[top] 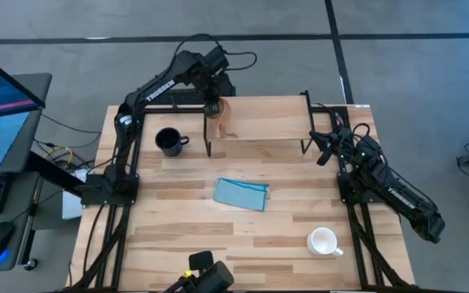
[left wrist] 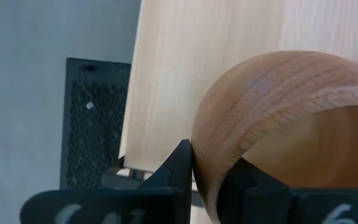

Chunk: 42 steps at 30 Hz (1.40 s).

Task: Stack small to large cups/mugs on shelf
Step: Put the brown mug on the shelf

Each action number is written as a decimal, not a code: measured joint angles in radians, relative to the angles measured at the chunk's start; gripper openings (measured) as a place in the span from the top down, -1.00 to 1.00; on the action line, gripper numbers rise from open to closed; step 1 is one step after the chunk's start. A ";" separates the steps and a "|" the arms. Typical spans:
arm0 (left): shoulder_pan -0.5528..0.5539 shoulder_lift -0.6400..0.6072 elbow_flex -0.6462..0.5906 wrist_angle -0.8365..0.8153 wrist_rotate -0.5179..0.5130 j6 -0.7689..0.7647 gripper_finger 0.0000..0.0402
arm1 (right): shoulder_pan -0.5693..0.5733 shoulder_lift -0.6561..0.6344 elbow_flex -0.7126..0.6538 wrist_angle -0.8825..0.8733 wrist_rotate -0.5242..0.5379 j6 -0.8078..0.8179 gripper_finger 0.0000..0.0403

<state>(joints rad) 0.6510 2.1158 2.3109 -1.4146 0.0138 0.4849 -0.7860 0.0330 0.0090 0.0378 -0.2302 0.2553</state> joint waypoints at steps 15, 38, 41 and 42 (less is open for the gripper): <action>-0.004 -0.002 0.001 0.000 -0.003 -0.001 0.89 | 0.000 0.000 0.000 0.001 0.000 0.000 0.87; -0.008 -0.002 0.001 0.000 -0.019 -0.017 0.89 | 0.000 0.000 0.000 0.002 0.000 0.000 0.87; -0.009 -0.002 0.001 -0.010 -0.019 -0.018 0.89 | 0.000 0.000 0.000 0.002 0.000 0.000 0.87; -0.009 -0.002 0.001 -0.009 -0.019 -0.018 0.89 | 0.000 0.000 0.000 0.002 0.000 0.000 0.87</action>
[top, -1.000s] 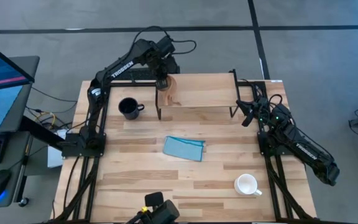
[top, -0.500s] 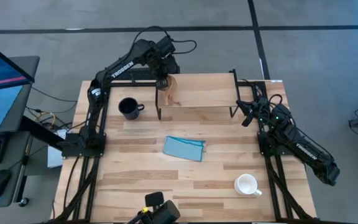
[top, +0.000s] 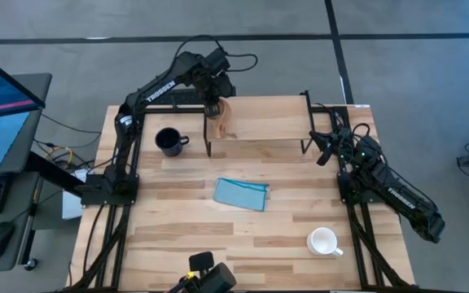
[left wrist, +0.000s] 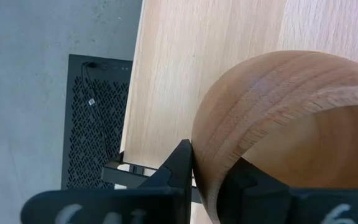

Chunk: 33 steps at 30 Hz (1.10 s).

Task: Stack small to large cups/mugs on shelf
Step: Put the brown mug on the shelf

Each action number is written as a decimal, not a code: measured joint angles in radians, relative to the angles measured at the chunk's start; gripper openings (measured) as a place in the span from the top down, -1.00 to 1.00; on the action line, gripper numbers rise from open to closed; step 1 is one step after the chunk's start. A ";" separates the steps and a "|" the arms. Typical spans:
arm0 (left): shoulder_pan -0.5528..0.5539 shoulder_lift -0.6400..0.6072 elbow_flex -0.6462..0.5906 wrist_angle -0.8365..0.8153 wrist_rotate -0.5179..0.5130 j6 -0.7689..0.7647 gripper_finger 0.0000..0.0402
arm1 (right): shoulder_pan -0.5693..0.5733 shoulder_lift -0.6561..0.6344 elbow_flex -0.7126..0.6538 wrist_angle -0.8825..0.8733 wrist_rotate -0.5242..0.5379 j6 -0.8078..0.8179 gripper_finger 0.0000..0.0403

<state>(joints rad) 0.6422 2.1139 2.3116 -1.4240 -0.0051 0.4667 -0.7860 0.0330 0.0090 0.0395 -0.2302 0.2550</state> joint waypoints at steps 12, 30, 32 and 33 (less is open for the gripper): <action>0.000 0.000 -0.016 0.006 0.000 -0.007 0.89 | 0.000 0.000 0.000 0.001 0.000 0.000 0.87; 0.000 -0.005 -0.068 0.032 0.028 -0.018 0.86 | 0.000 0.000 0.000 0.001 0.001 0.000 0.87; 0.000 -0.005 -0.068 0.033 0.027 -0.018 0.86 | 0.000 0.000 0.000 0.001 0.001 0.000 0.87; 0.000 -0.004 -0.068 0.034 0.026 -0.019 0.86 | 0.000 0.000 0.000 0.001 0.001 0.000 0.87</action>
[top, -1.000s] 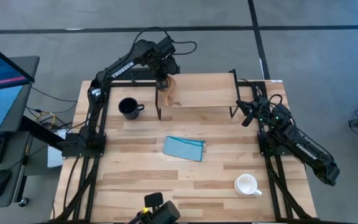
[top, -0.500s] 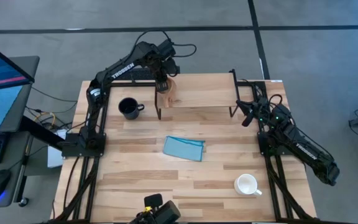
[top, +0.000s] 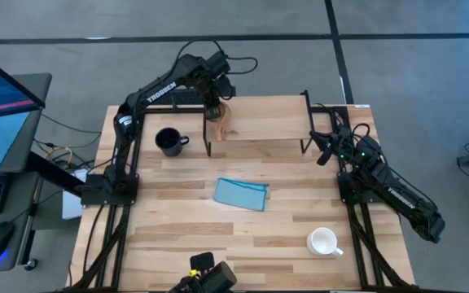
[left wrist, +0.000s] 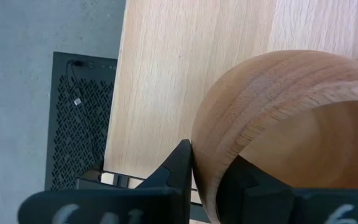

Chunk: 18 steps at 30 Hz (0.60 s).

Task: Stack small to large cups/mugs on shelf
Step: Put the brown mug on the shelf

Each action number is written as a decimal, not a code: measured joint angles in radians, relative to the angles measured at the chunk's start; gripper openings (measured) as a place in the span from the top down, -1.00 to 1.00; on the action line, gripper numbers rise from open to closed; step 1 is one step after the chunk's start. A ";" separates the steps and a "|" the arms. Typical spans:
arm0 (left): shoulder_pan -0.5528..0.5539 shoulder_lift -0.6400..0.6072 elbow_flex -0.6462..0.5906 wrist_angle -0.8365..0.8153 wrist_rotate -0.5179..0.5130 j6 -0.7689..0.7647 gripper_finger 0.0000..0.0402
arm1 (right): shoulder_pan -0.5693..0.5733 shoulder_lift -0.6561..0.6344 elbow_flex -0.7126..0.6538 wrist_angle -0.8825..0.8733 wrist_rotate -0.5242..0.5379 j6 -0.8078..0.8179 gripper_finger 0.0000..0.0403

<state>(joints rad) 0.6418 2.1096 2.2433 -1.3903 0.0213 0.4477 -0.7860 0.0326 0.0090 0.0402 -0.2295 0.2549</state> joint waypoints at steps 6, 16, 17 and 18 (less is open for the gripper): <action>0.000 0.004 0.000 0.003 -0.010 -0.004 0.76 | 0.000 0.000 0.000 0.000 0.000 0.000 0.87; 0.000 0.009 -0.003 0.012 -0.016 0.004 0.64 | 0.000 0.000 0.000 0.000 0.000 -0.001 0.87; 0.000 0.009 -0.003 0.019 -0.017 0.011 0.64 | 0.000 0.000 0.000 0.000 0.000 -0.001 0.87; -0.001 0.009 -0.003 0.028 -0.022 0.016 0.65 | 0.000 0.000 0.000 0.000 0.000 -0.001 0.87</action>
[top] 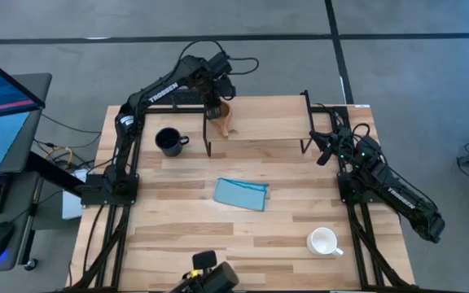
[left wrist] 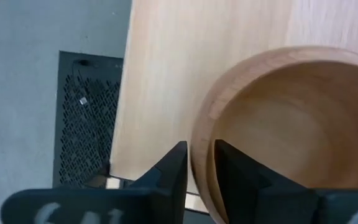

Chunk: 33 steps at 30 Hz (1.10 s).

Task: Stack small to large cups/mugs on shelf
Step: Put the brown mug on the shelf

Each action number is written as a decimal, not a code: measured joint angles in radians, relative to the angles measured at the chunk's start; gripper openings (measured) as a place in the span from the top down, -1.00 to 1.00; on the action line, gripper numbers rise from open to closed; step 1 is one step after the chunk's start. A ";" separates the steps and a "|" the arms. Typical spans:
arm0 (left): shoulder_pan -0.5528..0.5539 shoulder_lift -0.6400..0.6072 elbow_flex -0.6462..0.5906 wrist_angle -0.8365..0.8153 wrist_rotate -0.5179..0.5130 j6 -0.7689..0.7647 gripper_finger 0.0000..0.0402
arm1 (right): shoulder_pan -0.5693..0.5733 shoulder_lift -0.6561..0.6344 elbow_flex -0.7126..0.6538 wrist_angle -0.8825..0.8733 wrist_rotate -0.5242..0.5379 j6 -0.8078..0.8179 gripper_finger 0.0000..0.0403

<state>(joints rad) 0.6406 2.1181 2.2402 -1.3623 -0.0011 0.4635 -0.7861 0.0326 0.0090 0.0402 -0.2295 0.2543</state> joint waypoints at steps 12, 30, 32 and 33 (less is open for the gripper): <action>-0.024 -0.002 0.000 0.098 -0.012 0.013 0.67 | 0.000 0.000 0.000 0.000 0.000 -0.001 0.87; -0.030 -0.004 0.002 0.119 -0.080 0.026 0.67 | 0.000 0.000 0.000 0.000 0.000 -0.001 0.87; -0.030 -0.004 0.002 0.120 -0.072 0.026 0.65 | 0.000 0.000 0.000 0.000 0.000 -0.001 0.87; -0.030 -0.004 0.002 0.120 -0.065 0.026 0.63 | 0.000 0.000 0.000 0.000 0.000 -0.001 0.87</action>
<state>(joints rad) 0.6109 2.1143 2.2421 -1.2423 -0.0661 0.4896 -0.7860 0.0326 0.0090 0.0401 -0.2298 0.2531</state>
